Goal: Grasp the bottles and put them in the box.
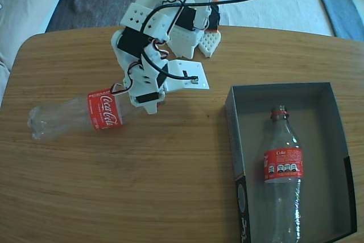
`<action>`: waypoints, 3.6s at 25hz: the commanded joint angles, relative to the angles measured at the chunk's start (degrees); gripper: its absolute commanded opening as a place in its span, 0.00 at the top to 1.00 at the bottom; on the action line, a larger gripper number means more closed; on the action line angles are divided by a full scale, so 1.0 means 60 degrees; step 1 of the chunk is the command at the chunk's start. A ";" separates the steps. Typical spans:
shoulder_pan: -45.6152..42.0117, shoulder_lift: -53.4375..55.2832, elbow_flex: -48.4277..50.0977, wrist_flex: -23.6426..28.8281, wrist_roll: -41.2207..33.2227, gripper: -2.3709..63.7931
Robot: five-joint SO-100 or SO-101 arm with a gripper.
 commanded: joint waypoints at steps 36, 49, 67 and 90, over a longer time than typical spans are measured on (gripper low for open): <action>-0.6973 0.0059 -0.7983 0.2241 0.0088 0.97; -0.9741 0.0117 -0.7998 0.2080 0.0088 0.97; -1.2085 -0.1875 -1.0093 0.1538 0.0103 0.97; -1.3213 -0.4321 -1.2070 0.2798 0.0117 0.97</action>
